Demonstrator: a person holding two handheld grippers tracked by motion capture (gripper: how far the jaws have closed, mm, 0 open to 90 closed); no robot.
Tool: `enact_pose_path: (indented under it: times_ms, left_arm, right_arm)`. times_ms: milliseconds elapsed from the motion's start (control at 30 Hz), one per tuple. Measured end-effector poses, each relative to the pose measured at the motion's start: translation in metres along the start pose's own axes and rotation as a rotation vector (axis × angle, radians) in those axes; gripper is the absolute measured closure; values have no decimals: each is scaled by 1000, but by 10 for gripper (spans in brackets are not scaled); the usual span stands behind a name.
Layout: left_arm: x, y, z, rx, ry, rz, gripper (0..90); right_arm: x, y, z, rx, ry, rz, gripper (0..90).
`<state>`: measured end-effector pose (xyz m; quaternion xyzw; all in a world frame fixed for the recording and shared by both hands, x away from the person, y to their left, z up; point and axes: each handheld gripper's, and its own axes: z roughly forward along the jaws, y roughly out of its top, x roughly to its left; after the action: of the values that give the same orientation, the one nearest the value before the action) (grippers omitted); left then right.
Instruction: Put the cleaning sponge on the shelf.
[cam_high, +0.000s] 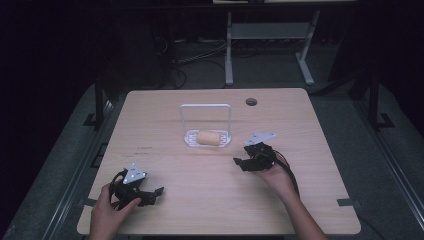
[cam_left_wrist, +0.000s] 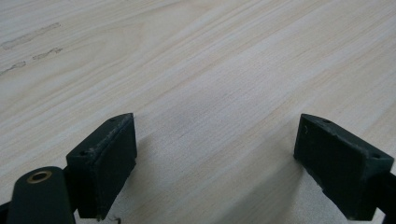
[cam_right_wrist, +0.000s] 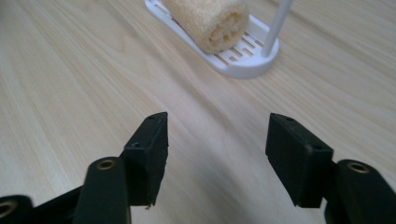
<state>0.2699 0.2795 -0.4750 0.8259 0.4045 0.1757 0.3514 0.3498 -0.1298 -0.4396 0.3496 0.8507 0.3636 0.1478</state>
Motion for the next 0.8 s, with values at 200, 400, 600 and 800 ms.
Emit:
enact_pose_path:
  times_ms: [200,400,600,800]
  left_arm:
    - [0,0,0,-1,0,0,126]
    - [0,0,0,-3,0,0,127]
    - [0,0,0,-3,0,0,127]
    - [0,0,0,-3,0,0,126]
  right_arm:
    - [-2,-15,-12,-15,-6,13,290]
    - [-4,-33,-27,-27,-11,35,215]
    - [-6,-47,-35,-20,-28,50,152]
    - [-5,-69,-44,-14,-58,78,131]
